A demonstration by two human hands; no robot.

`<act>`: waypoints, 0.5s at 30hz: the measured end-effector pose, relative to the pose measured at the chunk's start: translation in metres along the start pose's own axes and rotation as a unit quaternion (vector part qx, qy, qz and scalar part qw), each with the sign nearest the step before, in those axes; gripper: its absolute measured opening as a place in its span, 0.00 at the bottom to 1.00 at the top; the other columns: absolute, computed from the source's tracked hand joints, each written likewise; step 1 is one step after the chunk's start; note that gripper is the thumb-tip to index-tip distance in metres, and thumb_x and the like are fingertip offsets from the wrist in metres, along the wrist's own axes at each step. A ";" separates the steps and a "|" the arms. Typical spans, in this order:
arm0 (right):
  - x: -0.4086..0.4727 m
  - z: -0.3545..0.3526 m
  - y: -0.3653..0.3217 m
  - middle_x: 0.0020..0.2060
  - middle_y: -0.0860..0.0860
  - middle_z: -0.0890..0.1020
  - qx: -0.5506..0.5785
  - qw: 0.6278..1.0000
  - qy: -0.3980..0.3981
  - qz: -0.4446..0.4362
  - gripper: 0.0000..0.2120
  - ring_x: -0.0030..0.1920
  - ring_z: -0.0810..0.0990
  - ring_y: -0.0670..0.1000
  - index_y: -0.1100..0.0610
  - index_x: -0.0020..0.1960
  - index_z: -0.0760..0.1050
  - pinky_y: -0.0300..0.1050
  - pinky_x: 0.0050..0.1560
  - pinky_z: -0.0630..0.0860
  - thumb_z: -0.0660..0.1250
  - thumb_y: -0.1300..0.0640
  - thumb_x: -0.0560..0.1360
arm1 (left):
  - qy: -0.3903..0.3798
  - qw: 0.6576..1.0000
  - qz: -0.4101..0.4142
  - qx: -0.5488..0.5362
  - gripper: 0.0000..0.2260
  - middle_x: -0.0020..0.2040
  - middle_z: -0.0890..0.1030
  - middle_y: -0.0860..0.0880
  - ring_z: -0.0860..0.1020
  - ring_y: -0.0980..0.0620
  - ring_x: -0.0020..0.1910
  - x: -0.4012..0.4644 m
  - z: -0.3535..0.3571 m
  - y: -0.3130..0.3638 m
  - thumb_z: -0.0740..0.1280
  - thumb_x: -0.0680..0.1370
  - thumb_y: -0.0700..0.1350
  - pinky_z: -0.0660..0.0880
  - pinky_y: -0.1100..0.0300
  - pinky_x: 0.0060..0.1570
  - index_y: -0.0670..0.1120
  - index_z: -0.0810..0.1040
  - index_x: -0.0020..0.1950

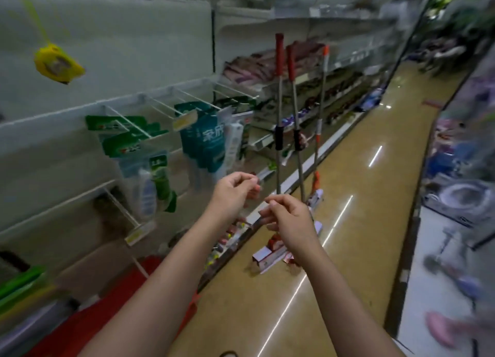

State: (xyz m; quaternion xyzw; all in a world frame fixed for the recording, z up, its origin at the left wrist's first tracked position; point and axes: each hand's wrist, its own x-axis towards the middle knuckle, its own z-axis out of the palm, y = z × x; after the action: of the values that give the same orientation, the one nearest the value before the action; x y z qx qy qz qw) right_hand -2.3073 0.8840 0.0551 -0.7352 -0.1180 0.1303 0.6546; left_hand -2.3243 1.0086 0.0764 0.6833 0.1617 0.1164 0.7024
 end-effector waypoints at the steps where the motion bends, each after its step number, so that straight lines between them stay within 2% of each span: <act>1: 0.012 -0.018 0.004 0.35 0.53 0.79 0.003 1.000 0.012 0.003 0.10 0.33 0.78 0.48 0.54 0.43 0.75 0.38 0.34 0.74 0.58 0.63 0.78 | -0.013 1.000 -0.007 -0.001 0.10 0.36 0.79 0.50 0.76 0.54 0.34 0.016 0.018 -0.003 0.61 0.78 0.39 0.71 0.69 0.30 0.48 0.75 0.39; 4: 0.055 -0.069 0.011 0.34 0.53 0.79 0.004 0.999 0.046 0.011 0.10 0.34 0.77 0.49 0.54 0.42 0.75 0.38 0.34 0.74 0.58 0.62 0.78 | -0.051 0.998 -0.032 0.000 0.09 0.36 0.80 0.49 0.77 0.51 0.36 0.071 0.073 -0.011 0.62 0.78 0.40 0.71 0.60 0.37 0.48 0.76 0.39; 6: 0.091 -0.101 0.012 0.33 0.52 0.78 0.006 0.998 0.067 0.015 0.10 0.33 0.76 0.49 0.55 0.42 0.75 0.36 0.32 0.74 0.58 0.63 0.78 | -0.070 0.997 -0.041 0.003 0.08 0.36 0.80 0.50 0.77 0.52 0.36 0.111 0.108 -0.014 0.63 0.78 0.41 0.70 0.59 0.37 0.48 0.76 0.39; 11: 0.187 -0.167 0.010 0.35 0.51 0.79 -0.011 0.995 0.088 0.045 0.08 0.35 0.77 0.48 0.54 0.45 0.75 0.42 0.38 0.75 0.58 0.61 0.78 | -0.089 0.994 -0.063 0.025 0.08 0.38 0.80 0.50 0.78 0.54 0.36 0.217 0.181 -0.006 0.61 0.78 0.43 0.72 0.56 0.44 0.47 0.77 0.42; 15: 0.249 -0.215 0.015 0.35 0.51 0.79 -0.014 0.993 0.096 0.064 0.08 0.34 0.77 0.48 0.53 0.44 0.75 0.38 0.36 0.74 0.59 0.60 0.78 | -0.076 0.992 -0.090 0.035 0.07 0.39 0.80 0.48 0.77 0.53 0.36 0.287 0.234 -0.011 0.61 0.78 0.43 0.71 0.59 0.38 0.44 0.77 0.46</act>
State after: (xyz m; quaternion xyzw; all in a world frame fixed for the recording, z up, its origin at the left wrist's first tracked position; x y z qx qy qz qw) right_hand -1.9991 0.7673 0.0544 -0.7594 -0.0087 0.0994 0.6429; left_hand -1.9704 0.9026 0.0490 0.6967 0.1726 -0.0055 0.6962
